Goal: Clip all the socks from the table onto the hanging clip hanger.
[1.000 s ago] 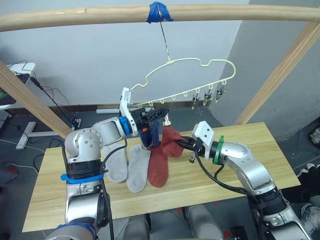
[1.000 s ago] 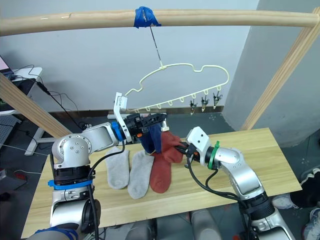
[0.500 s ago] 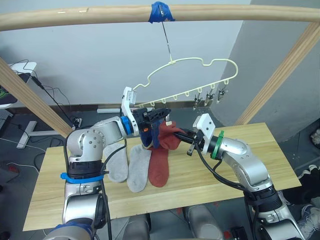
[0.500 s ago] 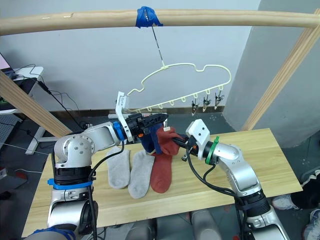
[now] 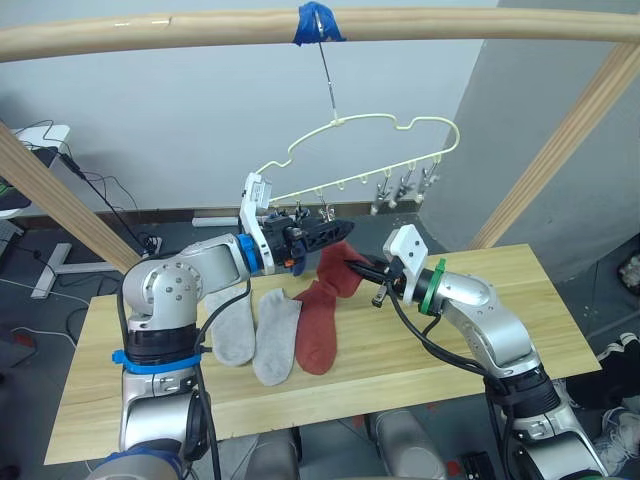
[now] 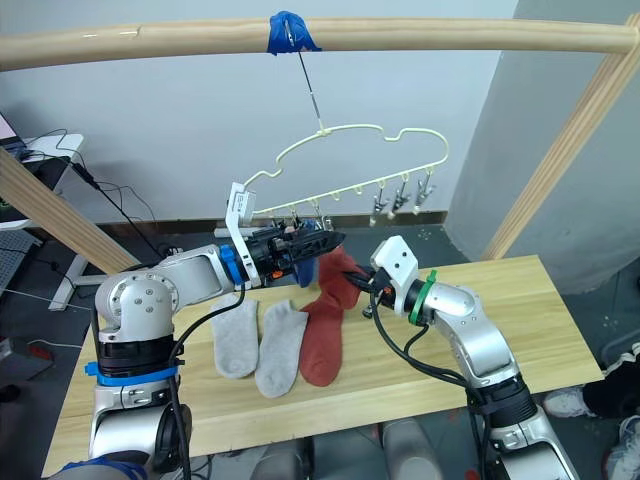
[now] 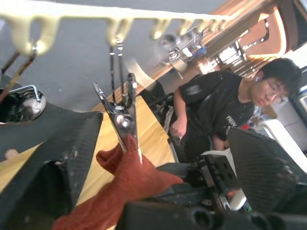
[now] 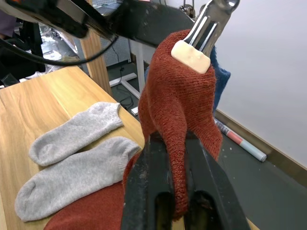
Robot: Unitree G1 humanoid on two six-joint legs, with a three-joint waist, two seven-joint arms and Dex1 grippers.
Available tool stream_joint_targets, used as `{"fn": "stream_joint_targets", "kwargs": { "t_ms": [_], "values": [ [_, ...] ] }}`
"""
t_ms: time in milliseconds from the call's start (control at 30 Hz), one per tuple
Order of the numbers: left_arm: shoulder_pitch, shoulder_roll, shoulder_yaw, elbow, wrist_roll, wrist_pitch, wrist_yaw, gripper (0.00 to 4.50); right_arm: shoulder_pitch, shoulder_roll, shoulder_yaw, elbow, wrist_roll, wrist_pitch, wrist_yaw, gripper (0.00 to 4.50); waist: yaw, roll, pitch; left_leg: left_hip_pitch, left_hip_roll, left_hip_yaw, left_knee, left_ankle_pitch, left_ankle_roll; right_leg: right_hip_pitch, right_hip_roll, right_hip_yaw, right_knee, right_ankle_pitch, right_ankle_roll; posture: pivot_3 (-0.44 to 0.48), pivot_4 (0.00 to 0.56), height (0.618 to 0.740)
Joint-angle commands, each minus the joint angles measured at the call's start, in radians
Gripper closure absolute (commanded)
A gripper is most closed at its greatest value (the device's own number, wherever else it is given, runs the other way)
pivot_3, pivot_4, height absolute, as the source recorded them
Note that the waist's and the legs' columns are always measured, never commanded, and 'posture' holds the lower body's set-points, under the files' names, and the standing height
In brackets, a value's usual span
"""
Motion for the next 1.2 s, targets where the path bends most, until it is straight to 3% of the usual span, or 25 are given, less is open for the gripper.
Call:
{"fn": "stream_joint_targets", "kwargs": {
  "t_ms": [33,167,300,333,433,533,633,700,867,933,1100,1200],
  "values": [
    [0.079,0.073,-0.022,-0.138,0.012,-0.046,-0.05,0.0,0.023,-0.028,-0.012,0.035,-0.025,-0.001,-0.015,3.01,0.003,0.0,0.0,0.0,0.0,0.0,0.0,0.0,0.0,0.0,0.0,0.0,0.0,0.0,0.0,-0.134,0.173,0.74],
    [0.161,0.128,-0.041,-0.203,0.001,-0.061,-0.089,0.0,0.081,-0.073,-0.047,0.015,-0.012,0.009,-0.016,1.64,0.02,0.0,0.0,-0.001,0.0,0.0,0.0,0.0,0.0,0.0,0.0,0.0,0.0,0.0,0.0,-0.121,0.175,0.74],
    [0.182,0.084,-0.023,-0.233,0.033,-0.145,-0.035,0.0,0.129,-0.096,-0.079,-0.058,-0.01,0.031,-0.049,0.28,0.037,0.0,0.0,-0.001,0.0,0.0,0.001,0.0,0.0,0.0,0.0,0.0,0.0,0.0,0.0,-0.118,0.175,0.74],
    [0.191,0.087,-0.045,-0.25,0.093,-0.194,-0.012,0.0,0.14,-0.098,-0.087,-0.083,-0.002,0.048,-0.055,0.02,0.037,0.0,0.0,-0.001,0.0,0.0,0.001,0.0,0.0,0.0,0.0,0.0,0.0,0.0,0.0,-0.118,0.175,0.74],
    [0.234,0.11,-0.112,-0.298,0.249,-0.337,0.015,0.0,0.162,-0.096,-0.102,-0.143,0.008,0.085,-0.075,0.02,0.036,0.0,0.0,0.0,0.0,0.0,0.001,0.0,0.0,0.0,0.0,0.0,0.0,0.0,0.0,-0.114,0.176,0.74],
    [0.278,0.099,-0.126,-0.312,0.288,-0.383,0.032,0.0,0.178,-0.07,-0.133,-0.197,0.009,0.131,-0.142,0.02,0.035,0.0,0.0,0.0,0.0,0.001,0.0,0.0,0.0,0.0,0.0,0.001,0.0,0.0,-0.001,-0.112,0.176,0.74],
    [0.333,0.092,-0.131,-0.328,0.337,-0.562,-0.05,0.0,0.193,-0.003,-0.179,-0.308,-0.018,0.174,-0.284,0.02,0.038,0.0,0.0,-0.001,0.0,0.001,0.0,0.0,0.0,0.0,0.0,0.001,0.0,0.0,-0.001,-0.112,0.172,0.74],
    [0.358,0.103,-0.117,-0.287,0.364,-0.679,-0.126,0.0,0.183,0.013,-0.192,-0.385,0.011,0.202,-0.295,0.02,0.039,0.0,0.0,-0.001,0.0,0.001,0.001,0.0,0.0,-0.001,0.0,0.001,0.0,0.0,-0.001,-0.118,0.174,0.74],
    [0.42,0.107,-0.092,-0.248,0.334,-0.825,-0.275,0.0,0.161,0.088,-0.166,-0.426,-0.018,0.163,-0.382,0.02,0.037,0.0,-0.001,0.0,0.0,0.002,0.001,0.0,0.0,0.0,0.0,0.001,0.0,0.0,-0.002,-0.123,0.176,0.74],
    [0.442,0.127,-0.105,-0.23,0.379,-0.88,-0.309,0.0,0.143,0.108,-0.146,-0.414,-0.04,0.152,-0.408,0.02,0.035,0.0,-0.001,-0.001,0.001,0.002,0.001,0.0,0.0,-0.001,0.0,0.001,0.0,0.0,-0.002,-0.126,0.183,0.74],
    [0.429,0.102,-0.078,-0.243,0.347,-0.879,-0.264,0.0,0.1,0.174,-0.107,-0.351,-0.064,0.097,-0.452,0.02,0.034,0.0,-0.001,0.0,0.001,0.002,0.001,0.0,0.0,-0.001,0.0,0.001,0.0,0.0,-0.002,-0.113,0.186,0.74],
    [0.421,0.093,-0.07,-0.266,0.309,-0.863,-0.251,0.0,0.077,0.195,-0.109,-0.31,-0.067,0.078,-0.461,0.62,0.035,0.0,-0.001,-0.001,0.001,0.001,0.001,0.0,0.0,-0.001,0.0,0.0,-0.001,0.0,-0.002,-0.103,0.187,0.74]
  ]
}}
